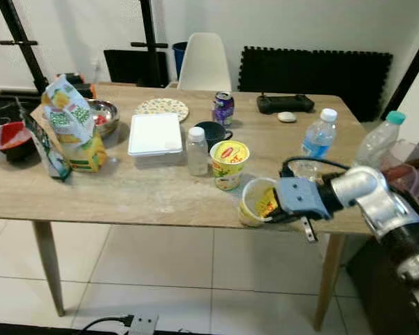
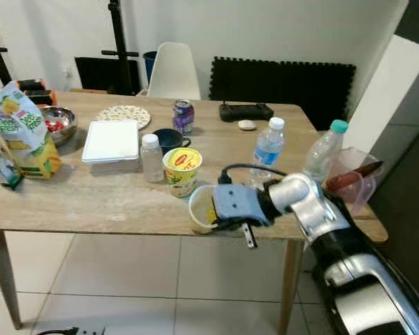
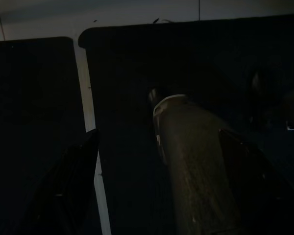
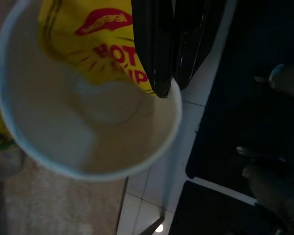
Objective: Restocking fridge
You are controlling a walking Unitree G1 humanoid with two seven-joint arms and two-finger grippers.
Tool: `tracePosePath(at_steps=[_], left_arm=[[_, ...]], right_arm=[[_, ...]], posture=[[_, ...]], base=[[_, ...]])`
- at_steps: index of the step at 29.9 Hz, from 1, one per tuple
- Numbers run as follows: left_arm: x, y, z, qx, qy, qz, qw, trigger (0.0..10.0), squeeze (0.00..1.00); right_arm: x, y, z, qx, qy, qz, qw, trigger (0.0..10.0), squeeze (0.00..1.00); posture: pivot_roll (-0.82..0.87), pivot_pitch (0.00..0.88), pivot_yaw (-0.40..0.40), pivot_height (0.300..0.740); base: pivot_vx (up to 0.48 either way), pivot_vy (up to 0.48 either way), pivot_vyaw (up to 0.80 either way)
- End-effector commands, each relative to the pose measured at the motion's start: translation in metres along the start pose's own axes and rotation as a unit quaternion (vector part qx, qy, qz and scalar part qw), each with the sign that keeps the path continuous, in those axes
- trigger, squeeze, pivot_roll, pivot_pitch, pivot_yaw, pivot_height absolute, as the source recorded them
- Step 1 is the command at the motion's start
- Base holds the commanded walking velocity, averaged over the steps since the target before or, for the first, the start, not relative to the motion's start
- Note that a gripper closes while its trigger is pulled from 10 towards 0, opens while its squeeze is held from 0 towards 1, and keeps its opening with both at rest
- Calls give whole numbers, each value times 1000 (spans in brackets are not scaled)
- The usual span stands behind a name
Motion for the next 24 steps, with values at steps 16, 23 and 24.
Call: tracePosePath(at_steps=[16, 23, 24], left_arm=[[9, 3, -1, 0, -4, -37, 999, 10000, 0], [4, 1, 0, -1, 1, -29, 1000, 10000, 0], [2, 0, 0, -1, 2, -27, 1000, 10000, 0]], right_arm=[[32, 77, 19, 33, -56, -100, 993, 10000, 0], [-17, 141, 11, 100, 60, -220, 969, 10000, 0], [-36, 158, 11, 103, 96, -259, 956, 10000, 0]], posture=[[-65, 0, -39, 740], [-76, 0, -47, 740], [-76, 0, -48, 740]], base=[[0, 0, 0], [0, 0, 0], [0, 0, 0]])
Point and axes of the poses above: a point about 5 cm out from each wrist's last joint towards the gripper, its own z axis pointing back from the gripper into the wrist, its own x axis along the axis of the wrist's last joint, y = z × x, the point moved 3 cm from there along -z, pointing out of the wrist towards the gripper, and after that the axes turned 11 degrees about z, right-handed, at the moved point
